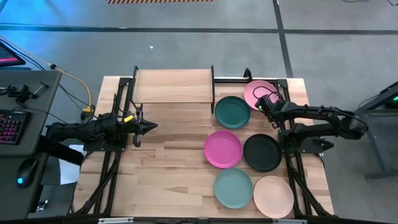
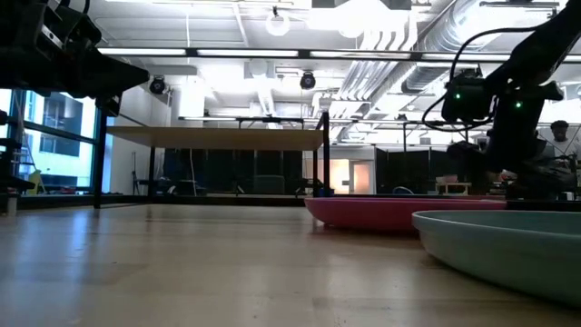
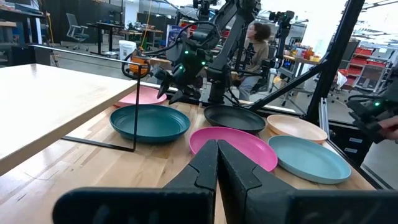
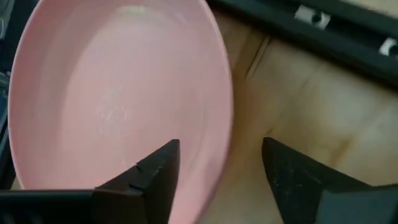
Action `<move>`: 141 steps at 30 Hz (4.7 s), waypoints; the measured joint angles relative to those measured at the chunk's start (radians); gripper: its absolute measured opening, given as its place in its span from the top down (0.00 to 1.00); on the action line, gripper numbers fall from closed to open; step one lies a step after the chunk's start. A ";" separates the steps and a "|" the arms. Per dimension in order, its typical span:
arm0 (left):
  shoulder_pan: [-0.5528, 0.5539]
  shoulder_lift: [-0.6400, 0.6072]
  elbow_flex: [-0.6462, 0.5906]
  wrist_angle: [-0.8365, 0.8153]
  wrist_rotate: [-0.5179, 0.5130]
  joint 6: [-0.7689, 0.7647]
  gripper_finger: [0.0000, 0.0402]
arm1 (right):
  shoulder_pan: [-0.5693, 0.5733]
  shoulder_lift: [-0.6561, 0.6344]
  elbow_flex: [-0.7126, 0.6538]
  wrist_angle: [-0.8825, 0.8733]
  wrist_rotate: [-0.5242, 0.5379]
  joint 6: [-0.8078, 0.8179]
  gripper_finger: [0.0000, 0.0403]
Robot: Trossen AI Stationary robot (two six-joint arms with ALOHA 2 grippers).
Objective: Place and stack plates onto a shelf
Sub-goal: Put the light pink plate on the shelf, then put the blue plate on the shelf
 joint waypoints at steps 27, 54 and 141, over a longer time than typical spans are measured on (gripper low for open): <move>0.000 0.000 0.000 0.000 0.000 0.000 1.00 | -0.117 -0.152 0.030 -0.027 0.063 -0.347 1.00; 0.000 0.000 0.000 0.000 0.000 0.000 1.00 | 0.050 0.056 0.761 0.185 -0.082 -1.048 1.00; 0.000 0.000 0.000 0.000 0.000 0.000 1.00 | 0.400 -0.462 0.316 0.256 -0.323 -1.407 0.52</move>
